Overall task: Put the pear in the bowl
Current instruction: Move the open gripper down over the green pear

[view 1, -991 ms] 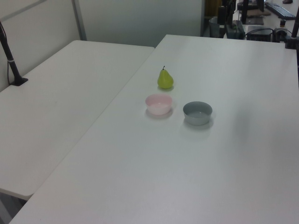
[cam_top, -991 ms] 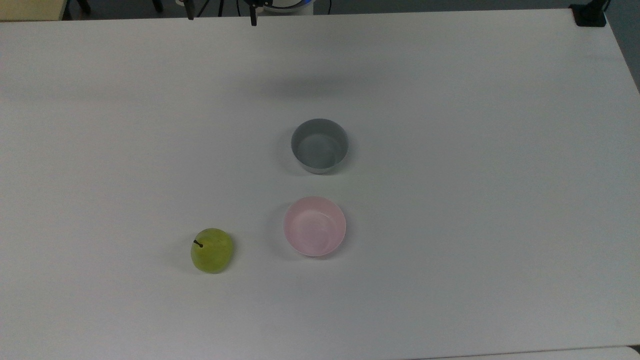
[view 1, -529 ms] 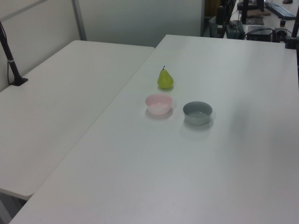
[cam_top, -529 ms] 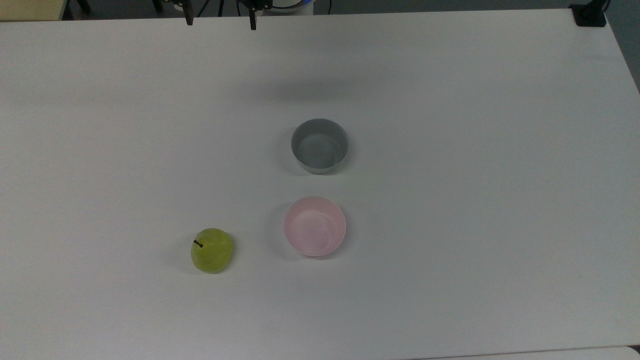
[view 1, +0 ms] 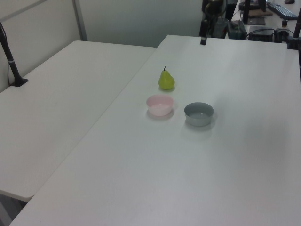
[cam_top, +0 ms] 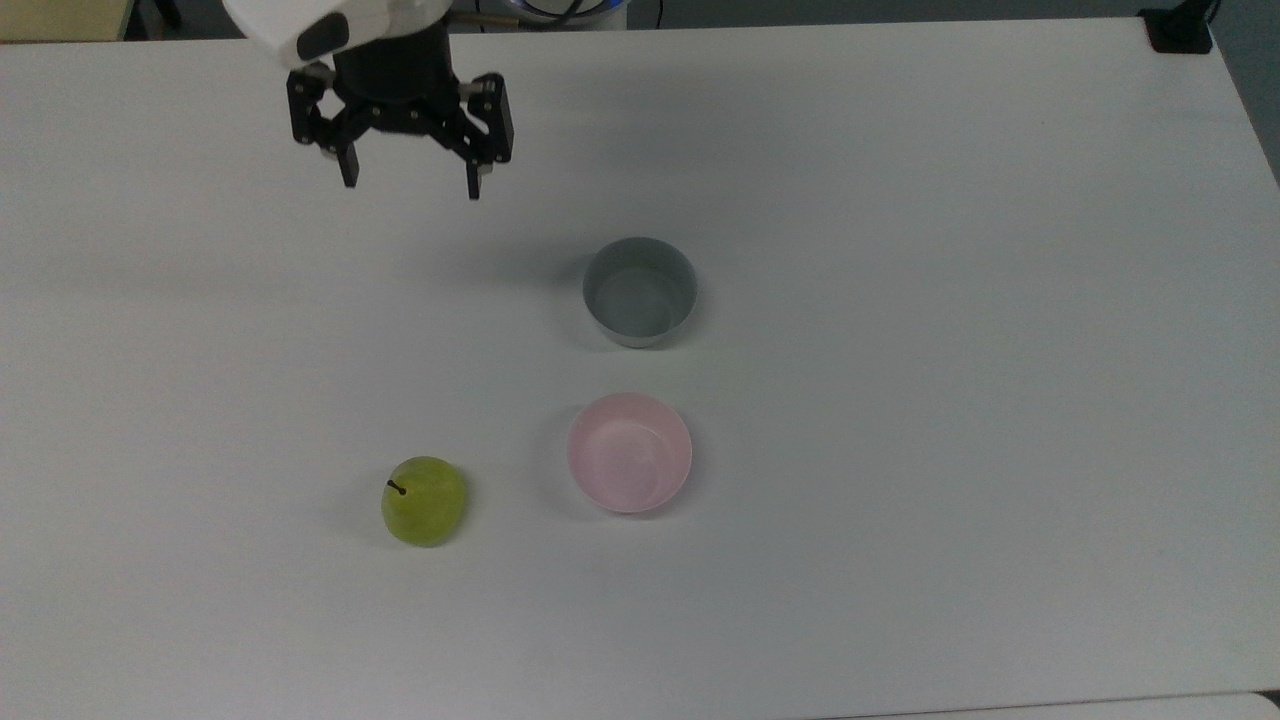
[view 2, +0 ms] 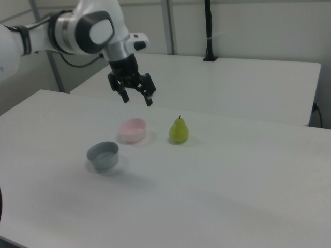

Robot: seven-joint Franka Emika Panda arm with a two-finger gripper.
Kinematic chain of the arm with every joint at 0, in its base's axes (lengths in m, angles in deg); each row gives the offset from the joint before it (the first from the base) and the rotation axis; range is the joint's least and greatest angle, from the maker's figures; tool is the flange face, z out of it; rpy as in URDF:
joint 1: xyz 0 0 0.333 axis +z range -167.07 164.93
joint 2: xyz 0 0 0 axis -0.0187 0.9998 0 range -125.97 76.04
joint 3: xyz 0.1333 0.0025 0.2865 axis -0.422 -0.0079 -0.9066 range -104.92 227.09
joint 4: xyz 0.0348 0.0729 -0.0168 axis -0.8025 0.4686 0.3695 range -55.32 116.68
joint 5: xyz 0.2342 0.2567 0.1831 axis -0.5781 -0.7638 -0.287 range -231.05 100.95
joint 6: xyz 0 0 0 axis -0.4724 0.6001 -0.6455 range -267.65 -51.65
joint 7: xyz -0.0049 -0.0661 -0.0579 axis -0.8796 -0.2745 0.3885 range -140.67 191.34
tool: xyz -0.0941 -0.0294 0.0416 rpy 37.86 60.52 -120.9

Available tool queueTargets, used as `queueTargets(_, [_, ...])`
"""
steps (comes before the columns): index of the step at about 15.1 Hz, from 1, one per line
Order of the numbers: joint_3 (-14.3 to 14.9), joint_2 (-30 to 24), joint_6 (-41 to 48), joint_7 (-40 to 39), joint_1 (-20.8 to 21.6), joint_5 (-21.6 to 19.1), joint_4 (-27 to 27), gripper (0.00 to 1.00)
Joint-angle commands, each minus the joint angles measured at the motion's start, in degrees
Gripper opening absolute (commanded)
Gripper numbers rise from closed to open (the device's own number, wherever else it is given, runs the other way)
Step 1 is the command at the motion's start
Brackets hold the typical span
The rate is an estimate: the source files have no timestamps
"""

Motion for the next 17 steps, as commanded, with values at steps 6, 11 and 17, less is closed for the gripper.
queueTargets(6, [0.1,12.1,-22.0,-1.0,-1.3,2.0,-0.2,1.00])
queueTargets(11, [0.1,17.8,-33.2,-0.8,-1.7,2.0,-0.2,1.00])
queueTargets(17, [0.1,23.9,-47.0,-0.7,-2.0,2.0,-0.2,1.00])
